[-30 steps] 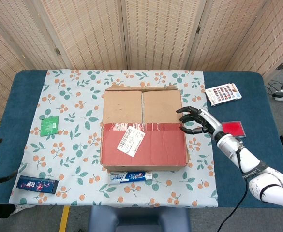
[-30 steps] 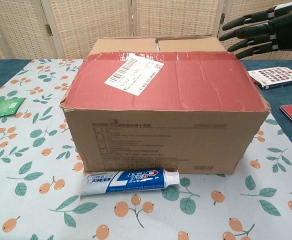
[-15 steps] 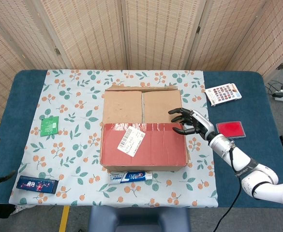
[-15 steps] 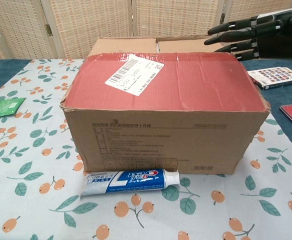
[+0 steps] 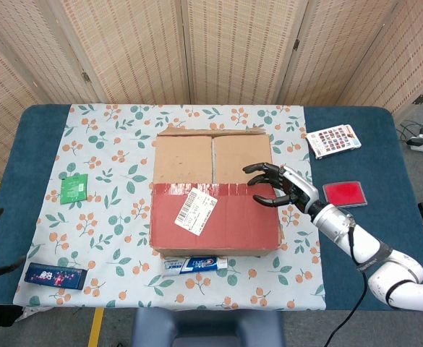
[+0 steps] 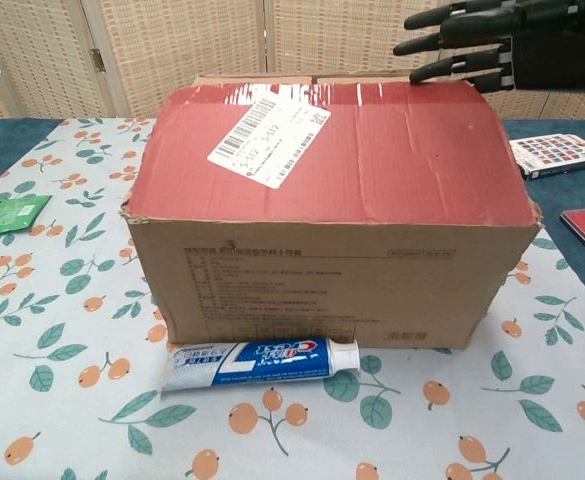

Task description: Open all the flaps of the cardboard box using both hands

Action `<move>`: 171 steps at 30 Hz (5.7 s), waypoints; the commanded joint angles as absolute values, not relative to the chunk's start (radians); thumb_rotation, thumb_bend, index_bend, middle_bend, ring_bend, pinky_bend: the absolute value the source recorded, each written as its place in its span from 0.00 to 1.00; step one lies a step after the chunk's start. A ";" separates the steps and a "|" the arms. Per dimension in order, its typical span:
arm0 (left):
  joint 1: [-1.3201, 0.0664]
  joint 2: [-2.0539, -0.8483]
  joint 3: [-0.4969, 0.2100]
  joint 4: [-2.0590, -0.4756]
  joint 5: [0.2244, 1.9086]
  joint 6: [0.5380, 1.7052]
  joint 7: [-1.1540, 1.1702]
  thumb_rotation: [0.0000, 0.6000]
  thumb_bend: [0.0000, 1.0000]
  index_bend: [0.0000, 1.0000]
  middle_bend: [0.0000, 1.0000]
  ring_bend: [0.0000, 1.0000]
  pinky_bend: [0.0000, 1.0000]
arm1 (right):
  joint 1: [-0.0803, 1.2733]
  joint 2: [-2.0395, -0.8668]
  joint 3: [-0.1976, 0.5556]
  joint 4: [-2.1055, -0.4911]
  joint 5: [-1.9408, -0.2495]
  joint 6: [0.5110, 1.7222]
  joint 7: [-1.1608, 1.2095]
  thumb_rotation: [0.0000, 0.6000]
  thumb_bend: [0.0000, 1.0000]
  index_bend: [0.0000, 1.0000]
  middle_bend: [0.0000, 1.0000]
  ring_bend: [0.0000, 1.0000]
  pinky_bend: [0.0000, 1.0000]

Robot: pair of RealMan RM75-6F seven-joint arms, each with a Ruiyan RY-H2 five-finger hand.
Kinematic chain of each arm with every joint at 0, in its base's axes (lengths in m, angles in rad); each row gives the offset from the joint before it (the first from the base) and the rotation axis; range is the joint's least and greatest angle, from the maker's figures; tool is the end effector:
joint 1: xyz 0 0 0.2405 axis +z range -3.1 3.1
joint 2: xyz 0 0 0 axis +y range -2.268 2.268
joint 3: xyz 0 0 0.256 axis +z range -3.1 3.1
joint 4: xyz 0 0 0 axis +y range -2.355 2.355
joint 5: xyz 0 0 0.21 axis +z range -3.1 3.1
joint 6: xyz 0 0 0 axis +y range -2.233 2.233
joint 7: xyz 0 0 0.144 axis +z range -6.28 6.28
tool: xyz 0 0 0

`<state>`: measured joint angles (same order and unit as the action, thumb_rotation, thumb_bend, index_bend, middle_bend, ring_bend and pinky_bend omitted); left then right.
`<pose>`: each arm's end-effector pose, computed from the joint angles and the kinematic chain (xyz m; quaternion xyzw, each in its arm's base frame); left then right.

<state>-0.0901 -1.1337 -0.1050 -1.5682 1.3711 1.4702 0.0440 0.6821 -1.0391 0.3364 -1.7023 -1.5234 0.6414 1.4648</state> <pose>-0.3304 0.1937 0.1723 -0.5569 -0.3830 -0.3617 0.6421 -0.1358 -0.3524 0.1123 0.4163 -0.7654 0.4895 0.0348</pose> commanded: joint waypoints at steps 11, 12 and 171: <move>-0.092 -1.138 -0.104 -1.571 1.376 1.474 0.055 1.00 0.12 0.10 0.06 0.06 0.05 | 0.683 -0.925 0.291 -1.809 -1.603 0.791 1.555 1.00 0.34 0.30 0.20 0.28 0.30; -0.092 -1.139 -0.103 -1.571 1.377 1.473 0.057 1.00 0.12 0.10 0.06 0.06 0.05 | 0.681 -0.906 0.290 -1.826 -1.608 0.805 1.554 1.00 0.34 0.30 0.20 0.28 0.30; -0.470 -1.099 -0.151 -1.874 1.570 1.108 0.110 1.00 0.88 0.44 0.15 0.01 0.00 | 0.008 -1.003 -0.049 -1.631 -1.610 1.842 0.020 0.59 0.45 0.36 0.01 0.00 0.00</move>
